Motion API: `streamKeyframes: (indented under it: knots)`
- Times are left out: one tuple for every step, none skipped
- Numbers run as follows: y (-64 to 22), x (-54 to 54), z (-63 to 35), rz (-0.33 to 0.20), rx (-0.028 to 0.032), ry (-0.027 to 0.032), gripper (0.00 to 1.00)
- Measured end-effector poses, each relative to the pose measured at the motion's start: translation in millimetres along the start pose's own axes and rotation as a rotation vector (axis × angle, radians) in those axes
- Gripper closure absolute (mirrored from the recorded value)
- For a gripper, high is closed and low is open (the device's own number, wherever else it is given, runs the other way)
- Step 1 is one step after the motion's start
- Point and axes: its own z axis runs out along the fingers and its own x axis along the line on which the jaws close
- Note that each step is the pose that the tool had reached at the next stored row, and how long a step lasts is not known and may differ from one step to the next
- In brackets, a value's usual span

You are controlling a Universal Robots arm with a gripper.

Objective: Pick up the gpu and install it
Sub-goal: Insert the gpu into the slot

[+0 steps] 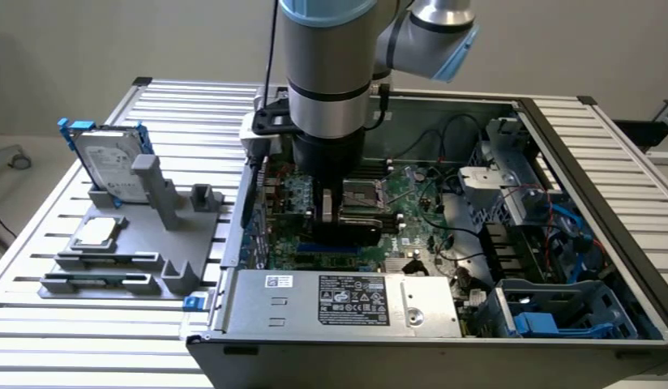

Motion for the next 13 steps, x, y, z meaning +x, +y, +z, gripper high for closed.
streamKeyframes:
  knots:
    - [-0.1, 0.0, 0.0, 0.0, 0.0, 0.0, 0.74]
    - [-0.3, 0.1, 0.0, 0.0, -0.0001, 0.0001, 0.74]
    - [-0.6, 0.1, 0.0, 0.0, -0.0001, 0.0001, 0.74]
    - [-1.0, 0.1, 0.0, 0.0, -0.0001, 0.0001, 0.74]
    - [-1.4, 0.0, 0.0, 0.0, -0.0001, 0.0001, 0.74]
    - [-1.5, 0.0, 0.0, 0.0, 0.0, 0.0001, 0.74]
    - [-1.5, 0.0, 0.0, 0.0, 0.0, 0.0, 0.74]
    - [-1.5, 0.0, 0.0, 0.0, 0.0, 0.0001, 0.74]
    - [-1.6, 0.0, 0.0, 0.0, 0.0, 0.0, 0.74]
    - [-1.6, 0.1, 0.0, 0.0, 0.0, 0.0001, 0.74]
    - [-1.6, 0.2, 0.0, 0.0, 0.0, 0.0, 0.74]
    - [-1.6, 0.4, 0.0, 0.0, -0.0004, 0.0, 0.74]
    - [-1.6, 0.6, 0.0, 0.0, -0.0011, 0.0001, 0.74]
